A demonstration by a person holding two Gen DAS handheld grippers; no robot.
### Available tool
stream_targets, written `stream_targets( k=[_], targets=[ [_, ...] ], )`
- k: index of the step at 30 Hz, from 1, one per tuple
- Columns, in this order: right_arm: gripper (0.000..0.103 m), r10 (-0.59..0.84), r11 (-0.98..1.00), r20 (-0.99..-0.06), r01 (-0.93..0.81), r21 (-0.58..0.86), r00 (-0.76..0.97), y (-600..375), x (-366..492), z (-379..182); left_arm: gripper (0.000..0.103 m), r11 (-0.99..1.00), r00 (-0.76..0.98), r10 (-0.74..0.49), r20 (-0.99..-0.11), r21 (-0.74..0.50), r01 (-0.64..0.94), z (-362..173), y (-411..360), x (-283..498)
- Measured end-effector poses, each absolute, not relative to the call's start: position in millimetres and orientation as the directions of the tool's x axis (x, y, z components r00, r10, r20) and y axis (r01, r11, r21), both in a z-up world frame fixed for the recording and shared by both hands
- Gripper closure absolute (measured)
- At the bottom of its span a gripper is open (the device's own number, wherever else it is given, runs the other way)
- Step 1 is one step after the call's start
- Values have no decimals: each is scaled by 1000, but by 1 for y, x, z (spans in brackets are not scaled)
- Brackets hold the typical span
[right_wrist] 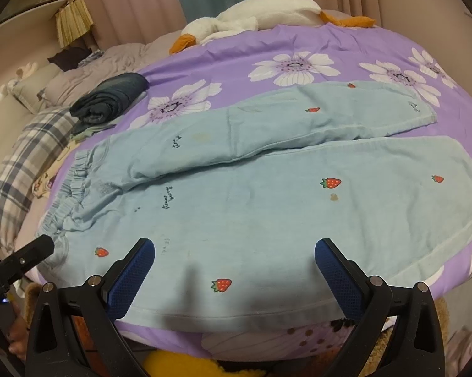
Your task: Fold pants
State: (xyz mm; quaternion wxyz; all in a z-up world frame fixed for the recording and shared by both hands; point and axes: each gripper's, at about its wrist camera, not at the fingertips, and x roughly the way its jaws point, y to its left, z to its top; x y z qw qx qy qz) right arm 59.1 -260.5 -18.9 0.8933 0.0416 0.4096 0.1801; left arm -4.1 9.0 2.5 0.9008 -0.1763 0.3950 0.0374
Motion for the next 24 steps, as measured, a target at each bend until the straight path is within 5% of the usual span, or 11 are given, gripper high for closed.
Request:
stream_targets(
  k=[24],
  targets=[
    [2, 358, 931, -719, -284, 228, 596, -261, 63, -20, 8, 936, 690, -65, -721, -283, -207, 2, 8, -2]
  ],
)
